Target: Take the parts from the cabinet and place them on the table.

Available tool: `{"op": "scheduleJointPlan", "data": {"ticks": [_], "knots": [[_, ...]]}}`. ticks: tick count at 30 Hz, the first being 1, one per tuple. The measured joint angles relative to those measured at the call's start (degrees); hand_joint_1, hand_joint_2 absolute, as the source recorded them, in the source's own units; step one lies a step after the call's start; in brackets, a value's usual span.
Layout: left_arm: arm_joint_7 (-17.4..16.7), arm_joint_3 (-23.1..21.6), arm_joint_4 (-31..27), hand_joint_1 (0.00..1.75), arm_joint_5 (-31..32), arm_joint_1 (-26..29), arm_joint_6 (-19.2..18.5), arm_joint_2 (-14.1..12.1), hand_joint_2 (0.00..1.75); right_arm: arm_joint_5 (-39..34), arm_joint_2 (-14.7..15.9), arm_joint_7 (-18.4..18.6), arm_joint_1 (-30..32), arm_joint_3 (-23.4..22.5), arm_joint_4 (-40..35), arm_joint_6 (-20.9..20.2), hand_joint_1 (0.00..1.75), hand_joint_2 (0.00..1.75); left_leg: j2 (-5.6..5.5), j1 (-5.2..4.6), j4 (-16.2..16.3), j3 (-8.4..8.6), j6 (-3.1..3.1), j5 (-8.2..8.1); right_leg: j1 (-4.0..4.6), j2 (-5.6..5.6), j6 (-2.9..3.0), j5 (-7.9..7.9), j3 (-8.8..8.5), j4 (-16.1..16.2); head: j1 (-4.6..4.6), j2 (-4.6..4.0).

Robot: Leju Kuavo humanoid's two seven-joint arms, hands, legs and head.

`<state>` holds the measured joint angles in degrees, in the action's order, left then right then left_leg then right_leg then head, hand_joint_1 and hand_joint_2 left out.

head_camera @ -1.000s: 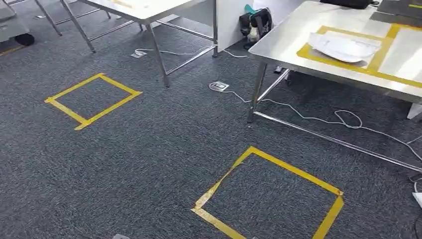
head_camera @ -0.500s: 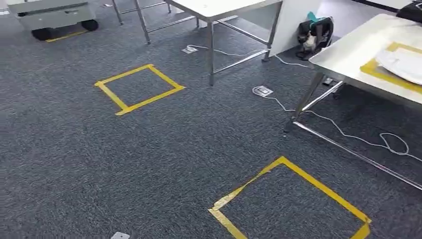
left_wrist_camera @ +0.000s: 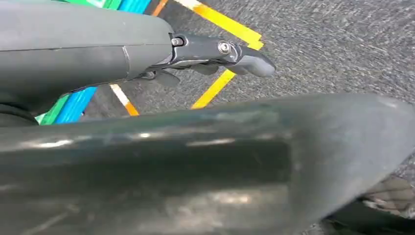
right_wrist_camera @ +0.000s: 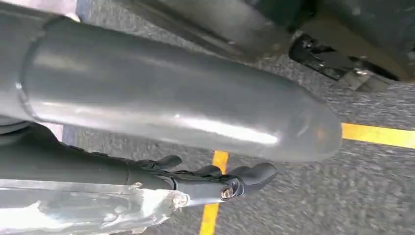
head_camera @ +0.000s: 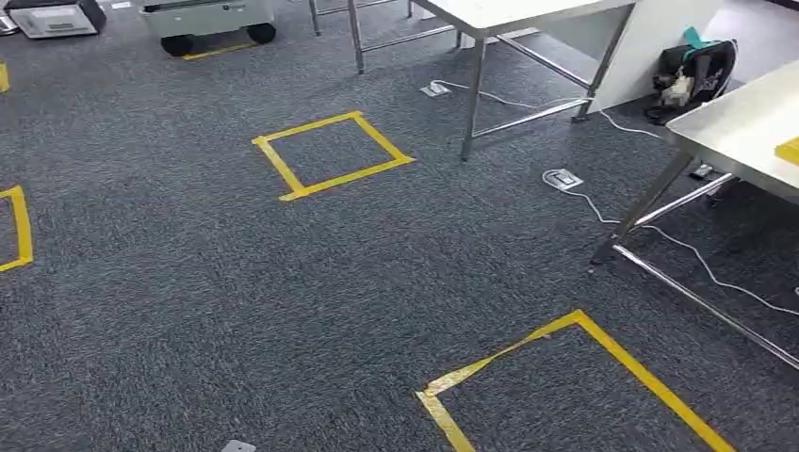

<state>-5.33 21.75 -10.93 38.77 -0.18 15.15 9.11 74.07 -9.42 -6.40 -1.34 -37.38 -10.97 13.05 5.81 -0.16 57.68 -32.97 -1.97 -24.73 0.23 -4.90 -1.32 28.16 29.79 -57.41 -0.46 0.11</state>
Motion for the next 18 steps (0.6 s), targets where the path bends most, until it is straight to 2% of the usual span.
{"op": "scheduleJointPlan", "data": {"ticks": [1,2,4,5,6,7,8,9,10,11,12,13,14,15,16,18], "knots": [[-0.11,0.0,0.0,0.0,0.04,-0.36,-0.09,0.02,0.0,0.0,0.02,-0.09,0.08,0.0,0.0,0.11,0.0,0.0,-0.69,-0.11,-0.79,0.17,0.91,-0.35,0.25,-0.64,-0.3,0.31,0.02,-0.27,-0.02,0.0],[-0.13,0.0,0.0,0.0,0.07,-0.38,-0.15,0.04,0.0,0.0,0.04,-0.09,0.08,-0.02,0.0,0.22,0.0,0.0,-1.16,-0.15,-0.63,-0.07,1.26,-0.34,0.3,-1.34,-0.43,0.32,-0.29,-0.07,0.39,0.0],[-0.11,0.09,0.0,0.0,0.11,-0.06,-0.13,-0.06,0.0,0.15,0.04,-0.02,-0.15,-0.04,0.0,0.29,0.0,0.0,-2.78,-0.35,-0.68,-0.19,1.77,-0.41,0.2,-2.86,-0.85,0.61,-0.79,0.13,0.3,0.0],[-0.04,0.11,0.0,0.0,0.11,0.12,-0.09,-0.02,0.0,0.22,0.04,0.09,-0.35,-0.05,0.0,0.31,0.0,0.0,-3.47,0.09,-1.03,0.04,2.28,-0.11,-0.22,-1.48,-1.5,1.14,-0.32,-0.32,0.24,0.0],[0.04,0.18,0.0,0.0,0.09,0.18,0.04,-0.06,0.0,0.28,0.04,0.09,-0.42,-0.04,0.0,0.35,0.0,0.0,-4.04,0.13,-1.03,0.05,2.48,-0.11,-0.25,1.97,-1.68,2.53,0.31,-2.42,0.66,0.0],[0.07,0.2,0.0,0.0,0.09,0.02,0.04,-0.04,0.0,0.28,0.04,0.11,-0.32,-0.04,0.02,0.35,0.0,0.0,-4.68,0.13,-1.02,-0.02,2.97,-0.03,-0.33,3.64,-1.74,4.5,2.08,-6.25,0.83,0.0],[0.09,0.2,0.0,0.0,0.09,-0.18,0.04,0.05,0.0,0.28,0.04,0.15,-0.25,-0.04,0.02,0.35,0.0,0.0,-5.58,0.12,-1.02,-0.07,3.13,-0.02,-0.33,4.35,-1.8,6.63,4.52,-11.27,0.85,0.0],[0.11,0.22,0.0,0.0,0.09,-0.23,0.04,0.07,0.0,0.28,0.04,0.2,-0.18,-0.04,0.02,0.35,0.0,0.0,-6.4,0.1,-1.01,-0.08,3.19,-0.06,-0.29,4.62,-1.81,8.06,6.72,-15.41,0.98,0.0],[0.13,0.24,0.0,0.0,0.09,-0.18,0.04,0.04,0.0,0.28,0.04,0.24,0.04,-0.04,0.04,0.33,0.0,0.0,-7.31,0.07,-1.01,-0.03,3.2,-0.06,-0.29,4.68,-1.76,8.49,8.31,-17.98,0.98,0.0],[0.24,0.28,0.0,0.0,0.09,-0.08,0.09,0.02,0.0,0.35,0.04,0.3,0.17,-0.04,0.04,0.33,0.0,0.0,-8.24,0.07,-0.99,0.01,3.2,-0.05,-0.3,4.68,-1.67,7.44,8.67,-17.7,0.96,0.0],[0.46,0.31,0.0,0.0,0.02,0.04,0.09,0.0,0.0,0.41,0.04,0.41,0.17,-0.04,0.04,0.33,0.0,0.0,-9.18,0.08,-0.97,0.07,3.17,-0.04,-0.34,4.73,-1.58,5.23,7.77,-14.95,1.03,0.0],[0.72,0.33,0.0,0.0,-0.02,0.1,0.09,0.02,0.0,0.57,0.04,0.41,0.09,-0.04,0.04,0.33,0.0,0.0,-10.05,0.13,-0.93,0.17,3.1,-0.02,-0.42,5.08,-1.47,2.47,5.85,-10.38,0.94,0.0],[0.94,0.33,0.0,0.0,-0.02,0.09,0.09,0.04,0.0,0.61,0.04,0.44,0.0,-0.04,0.04,0.37,0.0,0.0,-10.81,0.21,-0.91,0.25,3.01,-0.03,-0.61,6.48,-1.44,0.01,3.71,-5.67,1.02,0.0],[1.01,0.33,0.0,0.0,0.0,0.06,0.09,0.07,0.0,0.63,0.02,0.46,-0.06,-0.04,0.04,0.39,0.0,0.0,-11.41,0.18,-0.88,0.14,2.64,-0.04,-1.04,9.57,-1.5,-0.68,2.38,-2.45,1.02,0.0],[1.01,0.33,0.0,0.0,0.13,-0.13,0.09,0.07,0.0,0.66,-0.07,0.5,-0.02,-0.04,0.11,0.44,0.0,0.0,-12.24,-0.11,-0.4,-0.26,2.3,-0.12,-1.46,10.62,-1.42,-0.06,1.69,-0.74,0.87,0.0],[0.98,0.33,0.0,0.0,0.31,0.02,0.07,0.07,0.0,0.7,-0.04,0.57,-0.14,-0.07,0.11,0.61,0.0,0.0,-13.26,0.35,-0.8,-0.8,1.48,0.5,-0.89,9.53,-0.93,-0.22,1.66,-1.36,0.87,0.0]]}}
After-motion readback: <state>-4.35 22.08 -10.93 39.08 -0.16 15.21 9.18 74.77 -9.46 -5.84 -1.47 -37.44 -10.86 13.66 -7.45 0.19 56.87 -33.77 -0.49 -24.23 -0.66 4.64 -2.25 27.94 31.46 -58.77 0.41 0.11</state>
